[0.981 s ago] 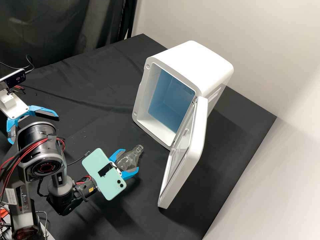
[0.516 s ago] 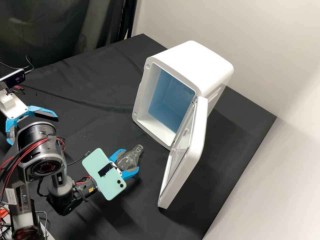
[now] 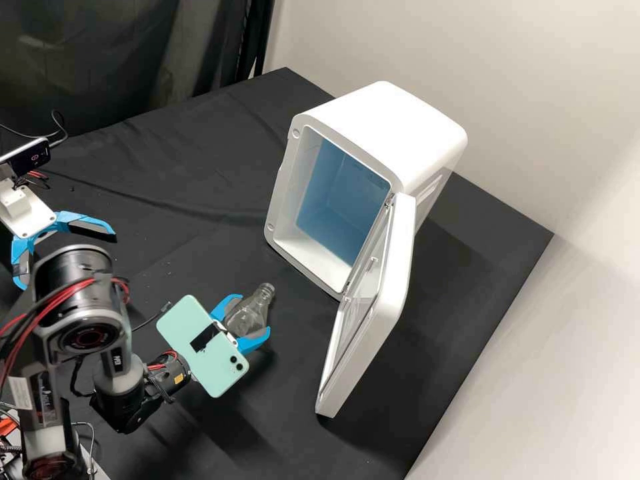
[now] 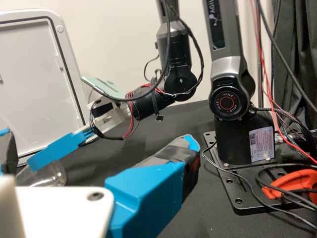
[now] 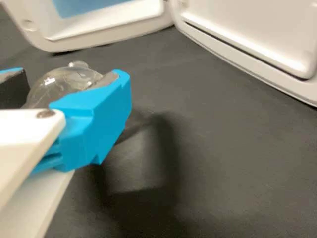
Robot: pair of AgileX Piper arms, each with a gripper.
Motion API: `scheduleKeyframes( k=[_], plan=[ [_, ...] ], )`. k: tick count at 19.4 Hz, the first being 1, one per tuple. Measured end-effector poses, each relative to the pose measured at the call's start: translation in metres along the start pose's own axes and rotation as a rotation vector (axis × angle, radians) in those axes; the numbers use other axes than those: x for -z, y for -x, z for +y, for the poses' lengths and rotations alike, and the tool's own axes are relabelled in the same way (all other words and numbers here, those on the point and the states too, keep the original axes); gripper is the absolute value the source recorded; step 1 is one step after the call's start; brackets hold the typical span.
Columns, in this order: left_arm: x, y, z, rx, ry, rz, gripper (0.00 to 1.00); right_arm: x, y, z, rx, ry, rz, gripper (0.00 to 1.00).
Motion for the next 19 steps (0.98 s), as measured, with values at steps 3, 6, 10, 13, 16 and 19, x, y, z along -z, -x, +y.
scheduleKeyframes(
  k=[3, 6, 10, 13, 16, 19],
  plan=[
    [0.000, 0.000, 0.0000, 0.000, 0.000, 0.000, 1.00, -0.022, -0.002, -0.014, 0.140, -0.028, -0.017, 0.00],
    [0.000, 0.000, 0.0000, 0.000, 0.000, 0.000, 1.00, -0.041, 0.004, -0.023, 0.274, -0.016, 0.024, 0.00],
    [0.000, 0.000, 0.0014, -0.006, 0.000, -0.001, 1.00, -0.057, 0.019, -0.035, 0.359, 0.025, 0.102, 0.00],
    [0.000, 0.001, 0.0033, -0.015, 0.000, -0.001, 1.00, -0.065, 0.033, -0.037, 0.344, -0.010, 0.157, 0.00],
    [0.000, 0.001, 0.0033, -0.015, 0.000, -0.001, 1.00, -0.084, 0.052, -0.053, 0.204, -0.075, 0.240, 1.00],
    [0.000, 0.002, 0.0027, -0.012, 0.000, -0.001, 1.00, -0.101, 0.062, -0.058, -0.044, 0.172, 0.214, 1.00]
  ],
)
